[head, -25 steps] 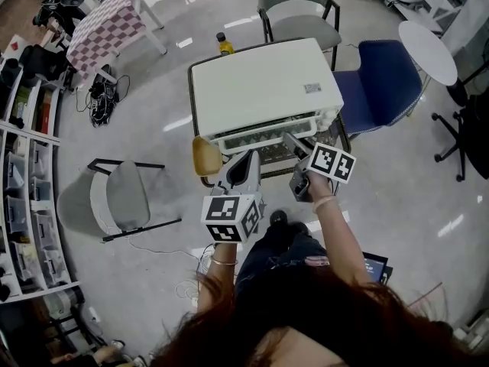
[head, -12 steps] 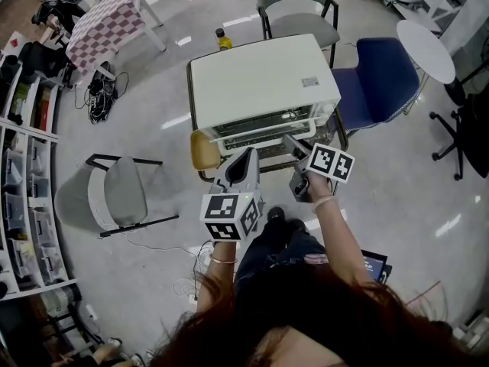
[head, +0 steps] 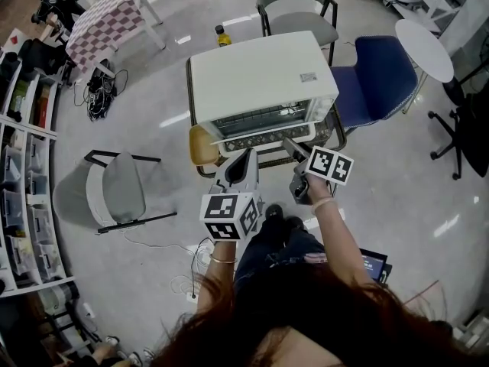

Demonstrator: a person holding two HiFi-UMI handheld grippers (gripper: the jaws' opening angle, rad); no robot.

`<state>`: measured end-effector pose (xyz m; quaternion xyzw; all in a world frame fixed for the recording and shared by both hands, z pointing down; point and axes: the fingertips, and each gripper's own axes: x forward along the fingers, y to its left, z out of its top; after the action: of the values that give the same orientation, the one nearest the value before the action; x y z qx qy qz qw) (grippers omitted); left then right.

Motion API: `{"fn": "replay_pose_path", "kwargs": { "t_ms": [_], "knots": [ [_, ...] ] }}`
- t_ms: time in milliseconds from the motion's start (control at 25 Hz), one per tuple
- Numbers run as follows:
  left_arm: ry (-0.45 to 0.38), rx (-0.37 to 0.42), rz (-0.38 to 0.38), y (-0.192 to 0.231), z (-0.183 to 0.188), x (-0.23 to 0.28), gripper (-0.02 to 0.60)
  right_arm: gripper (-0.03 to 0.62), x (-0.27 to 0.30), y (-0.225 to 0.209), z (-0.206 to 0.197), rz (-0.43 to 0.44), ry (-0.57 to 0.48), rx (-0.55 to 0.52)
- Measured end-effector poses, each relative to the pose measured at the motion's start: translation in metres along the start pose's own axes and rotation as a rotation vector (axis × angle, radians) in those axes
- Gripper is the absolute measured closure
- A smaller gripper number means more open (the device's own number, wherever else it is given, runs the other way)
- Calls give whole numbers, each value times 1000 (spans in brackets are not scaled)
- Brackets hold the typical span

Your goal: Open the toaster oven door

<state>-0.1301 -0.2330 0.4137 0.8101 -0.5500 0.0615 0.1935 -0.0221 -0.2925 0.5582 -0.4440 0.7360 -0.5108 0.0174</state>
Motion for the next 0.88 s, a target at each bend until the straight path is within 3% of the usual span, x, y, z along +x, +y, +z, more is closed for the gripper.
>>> {"fn": "replay_pose_path", "kwargs": {
  "t_ms": [880],
  "knots": [
    [-14,-38,18,-8,-23,-21,568,385,-23,-20,-40,-62,67,-29]
  ]
}}
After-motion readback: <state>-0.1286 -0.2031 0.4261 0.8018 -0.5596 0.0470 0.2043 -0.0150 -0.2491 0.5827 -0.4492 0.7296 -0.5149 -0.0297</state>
